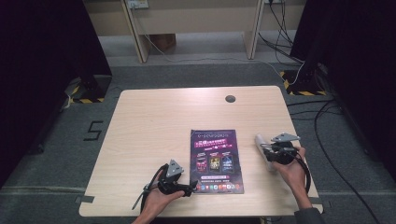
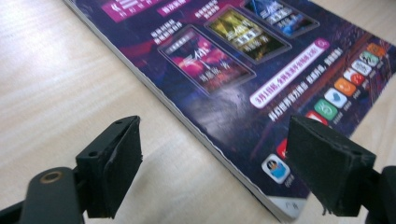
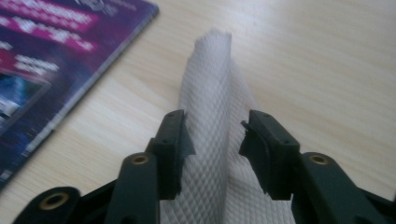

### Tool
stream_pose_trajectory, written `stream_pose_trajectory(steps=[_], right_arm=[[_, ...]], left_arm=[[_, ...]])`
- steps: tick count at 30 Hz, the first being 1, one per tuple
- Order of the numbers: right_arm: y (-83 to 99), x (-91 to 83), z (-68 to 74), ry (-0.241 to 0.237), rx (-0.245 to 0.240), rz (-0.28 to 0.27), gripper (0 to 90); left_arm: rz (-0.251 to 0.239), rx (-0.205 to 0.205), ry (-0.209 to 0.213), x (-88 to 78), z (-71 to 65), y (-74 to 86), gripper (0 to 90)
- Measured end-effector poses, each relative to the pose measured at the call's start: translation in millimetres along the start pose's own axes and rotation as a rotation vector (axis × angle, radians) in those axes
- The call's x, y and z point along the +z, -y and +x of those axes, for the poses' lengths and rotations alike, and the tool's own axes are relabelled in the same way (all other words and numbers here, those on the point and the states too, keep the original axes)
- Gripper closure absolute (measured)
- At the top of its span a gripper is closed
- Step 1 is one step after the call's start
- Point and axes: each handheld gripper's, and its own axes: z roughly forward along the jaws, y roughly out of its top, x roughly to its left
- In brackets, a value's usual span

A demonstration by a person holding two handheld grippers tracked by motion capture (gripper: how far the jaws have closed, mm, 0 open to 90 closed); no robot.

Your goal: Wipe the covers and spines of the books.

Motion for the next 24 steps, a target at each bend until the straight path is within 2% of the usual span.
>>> stream_pose_trajectory(steps=[2, 5, 7, 8, 9, 10, 14, 18, 24], right_arm=[[-3.8, -2.6, 3.9, -0.023, 0.015, -0.032, 56.1], [-9.4, -2.3, 14.6, -0.080, 0.008, -0.066, 54.4], [-11.9, -0.4, 22.0, -0.111, 0.005, -0.064, 51.8], [-11.9, -0.4, 22.0, -0.111, 0.005, -0.064, 51.8], [-15.1, 3.7, 32.9, -0.159, 0.021, -0.063, 49.5], [-15.8, 5.5, 34.7, -0.163, 0.012, -0.062, 48.4], [-19.1, 18.8, 52.8, -0.236, 0.012, -0.029, 47.0], [-20.1, 31.6, 62.8, -0.257, -0.010, 0.004, 47.8], [-18.9, 41.3, 65.8, -0.300, 0.025, 0.023, 47.9]], left_arm=[[0.004, -0.008, 0.001, 3.2, 2.4, -2.5, 18.0], [0.011, -0.018, 0.001, 10.2, 5.5, -5.1, 18.2], [0.014, -0.021, -0.008, 14.7, 7.5, -8.2, 18.3], [0.014, -0.021, -0.008, 14.7, 7.5, -8.2, 18.5], [0.018, -0.022, -0.007, 18.3, 9.4, -10.1, 18.6], [0.020, -0.026, -0.008, 20.6, 10.5, -11.1, 18.6], [0.033, -0.032, 0.003, 26.4, 11.8, -11.7, 18.6], [0.040, -0.022, 0.020, 29.9, 10.5, -11.7, 17.9], [0.036, -0.002, 0.030, 32.0, 7.3, -11.8, 16.7]])
